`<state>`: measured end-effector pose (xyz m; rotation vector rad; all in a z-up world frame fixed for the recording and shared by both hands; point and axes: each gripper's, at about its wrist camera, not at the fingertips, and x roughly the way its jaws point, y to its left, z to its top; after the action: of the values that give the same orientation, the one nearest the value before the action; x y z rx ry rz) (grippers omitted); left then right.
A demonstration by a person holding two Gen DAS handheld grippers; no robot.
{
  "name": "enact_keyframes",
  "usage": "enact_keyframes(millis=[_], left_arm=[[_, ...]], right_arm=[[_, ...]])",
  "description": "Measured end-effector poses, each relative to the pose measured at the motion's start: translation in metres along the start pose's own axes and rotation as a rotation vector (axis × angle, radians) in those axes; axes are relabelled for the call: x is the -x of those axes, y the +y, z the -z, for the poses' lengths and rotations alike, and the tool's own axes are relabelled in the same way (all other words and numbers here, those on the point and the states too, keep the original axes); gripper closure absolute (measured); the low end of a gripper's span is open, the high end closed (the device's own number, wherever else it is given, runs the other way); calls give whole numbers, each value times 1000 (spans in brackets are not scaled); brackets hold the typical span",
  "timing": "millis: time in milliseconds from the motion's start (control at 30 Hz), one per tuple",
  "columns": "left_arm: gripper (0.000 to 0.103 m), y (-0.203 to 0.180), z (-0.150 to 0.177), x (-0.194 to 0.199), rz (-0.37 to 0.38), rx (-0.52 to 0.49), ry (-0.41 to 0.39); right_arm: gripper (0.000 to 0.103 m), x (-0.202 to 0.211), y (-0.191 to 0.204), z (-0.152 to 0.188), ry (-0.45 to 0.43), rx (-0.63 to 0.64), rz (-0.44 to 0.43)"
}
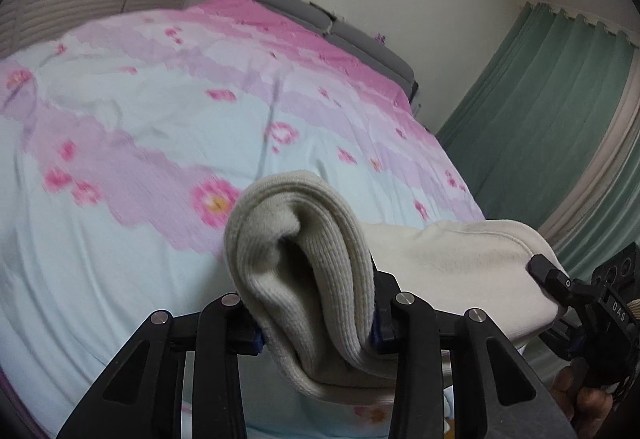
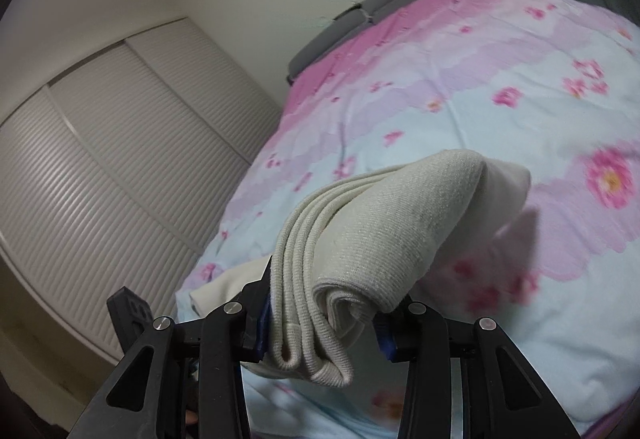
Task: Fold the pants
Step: 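Lift the folded pants with both grippers and carry them toward the bed corner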
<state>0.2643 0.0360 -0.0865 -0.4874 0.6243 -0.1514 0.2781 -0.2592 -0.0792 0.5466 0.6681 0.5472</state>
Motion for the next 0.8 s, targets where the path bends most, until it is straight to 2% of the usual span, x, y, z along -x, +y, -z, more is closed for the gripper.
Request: enact_keyframes(millis=[167, 233, 433, 600, 800], left_arm=[[67, 43, -46, 32, -38, 13, -95], [67, 68, -73, 45, -61, 14, -133], [67, 155, -161, 62, -148, 6, -266], [67, 258, -247, 61, -228, 30, -379], [67, 383, -353, 50, -362, -18, -506]], right_arm=[[62, -38, 53, -17, 16, 78, -60], [62, -57, 76, -23, 21, 112, -86], [62, -147, 169, -49, 40, 213, -186], [62, -268, 248, -68, 76, 268, -251], [63, -434, 343, -79, 82, 326, -345]])
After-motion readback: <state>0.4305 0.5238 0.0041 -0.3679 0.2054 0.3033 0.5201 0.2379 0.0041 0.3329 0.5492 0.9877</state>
